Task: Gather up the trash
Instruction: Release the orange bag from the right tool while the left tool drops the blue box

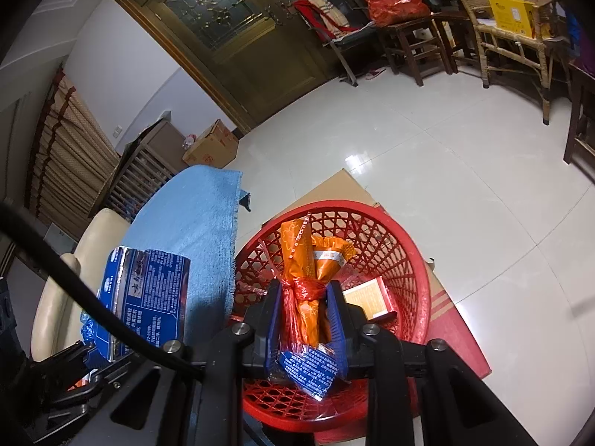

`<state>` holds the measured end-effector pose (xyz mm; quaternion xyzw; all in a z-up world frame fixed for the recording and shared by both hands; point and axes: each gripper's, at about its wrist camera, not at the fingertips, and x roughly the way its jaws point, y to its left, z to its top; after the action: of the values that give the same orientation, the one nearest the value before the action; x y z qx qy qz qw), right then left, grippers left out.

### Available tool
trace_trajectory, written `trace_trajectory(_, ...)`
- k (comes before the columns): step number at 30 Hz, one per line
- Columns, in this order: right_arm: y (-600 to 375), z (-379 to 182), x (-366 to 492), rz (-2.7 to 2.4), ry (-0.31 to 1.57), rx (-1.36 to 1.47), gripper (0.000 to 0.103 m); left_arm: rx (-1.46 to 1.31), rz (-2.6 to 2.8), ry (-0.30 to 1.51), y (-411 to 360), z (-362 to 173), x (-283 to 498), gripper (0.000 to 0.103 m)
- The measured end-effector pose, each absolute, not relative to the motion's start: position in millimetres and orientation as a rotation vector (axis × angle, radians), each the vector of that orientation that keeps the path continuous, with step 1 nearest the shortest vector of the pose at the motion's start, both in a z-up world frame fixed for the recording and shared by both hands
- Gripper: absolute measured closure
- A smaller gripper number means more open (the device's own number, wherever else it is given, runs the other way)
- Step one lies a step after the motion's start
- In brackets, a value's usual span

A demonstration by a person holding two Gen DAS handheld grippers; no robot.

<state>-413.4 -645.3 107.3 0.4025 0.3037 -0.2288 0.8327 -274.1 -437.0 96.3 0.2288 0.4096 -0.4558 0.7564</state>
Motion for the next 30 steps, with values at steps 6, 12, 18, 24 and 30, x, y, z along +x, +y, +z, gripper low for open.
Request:
trace_trajectory(6,-655.7,96.9,-416.6,-0.541,0.647,0.901,0.027,0.504,-0.997,0.89,-441.3,94.4,-275.3,0.065)
trace_trajectory(12,-653.9,112.5,-435.8,-0.57,0.585,0.888,0.027,0.517,-1.011,0.909,-452.3,88.8,-277.7,0.065)
trace_trajectory(18,-655.8,126.8,-459.3,-0.608,0.52,0.909,0.027,0.546,-1.044,0.921,-470.6,81.1,-282.6,0.065)
trace_trajectory(24,-659.2,132.6,-474.2,-0.627,0.484,0.93,0.027,0.56,-1.056,0.951,-484.1,72.3,-283.4,0.054)
trace_trajectory(30,-656.0,138.5,-473.2,-0.625,0.478,0.919,0.027,0.555,-1.058,0.962,-486.6,75.2,-282.2,0.027)
